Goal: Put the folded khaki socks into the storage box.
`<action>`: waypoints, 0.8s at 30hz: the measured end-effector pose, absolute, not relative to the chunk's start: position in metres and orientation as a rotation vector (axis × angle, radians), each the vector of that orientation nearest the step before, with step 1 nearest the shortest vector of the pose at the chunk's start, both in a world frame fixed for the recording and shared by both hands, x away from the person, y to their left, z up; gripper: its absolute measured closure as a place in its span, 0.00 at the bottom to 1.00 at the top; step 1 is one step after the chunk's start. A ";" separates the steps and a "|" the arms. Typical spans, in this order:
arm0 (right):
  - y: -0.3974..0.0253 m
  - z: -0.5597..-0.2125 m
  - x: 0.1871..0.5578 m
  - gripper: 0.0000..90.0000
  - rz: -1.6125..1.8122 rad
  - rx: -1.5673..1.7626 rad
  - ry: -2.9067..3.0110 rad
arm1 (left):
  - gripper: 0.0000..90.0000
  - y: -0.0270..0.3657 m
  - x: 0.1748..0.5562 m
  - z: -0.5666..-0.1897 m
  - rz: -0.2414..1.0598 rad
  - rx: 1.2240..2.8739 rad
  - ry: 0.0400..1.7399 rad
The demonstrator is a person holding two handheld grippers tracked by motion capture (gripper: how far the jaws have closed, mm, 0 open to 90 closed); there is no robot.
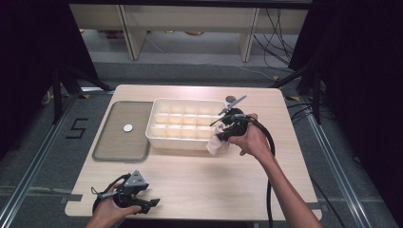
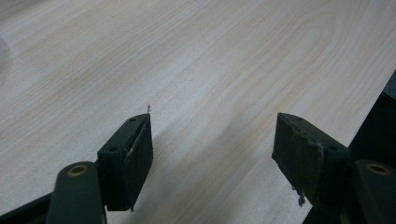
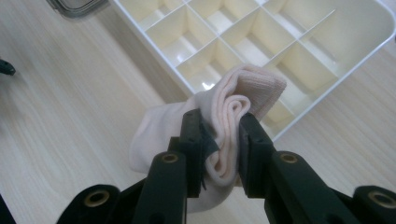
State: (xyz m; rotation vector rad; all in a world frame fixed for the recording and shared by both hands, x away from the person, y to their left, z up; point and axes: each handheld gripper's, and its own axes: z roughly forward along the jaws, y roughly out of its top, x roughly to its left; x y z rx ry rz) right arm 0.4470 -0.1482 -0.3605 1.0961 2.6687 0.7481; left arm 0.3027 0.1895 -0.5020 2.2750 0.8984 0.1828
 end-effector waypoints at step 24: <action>-0.151 -0.366 0.495 0.83 0.699 1.152 2.586 | 0.31 0.189 0.302 -0.502 0.178 2.281 0.898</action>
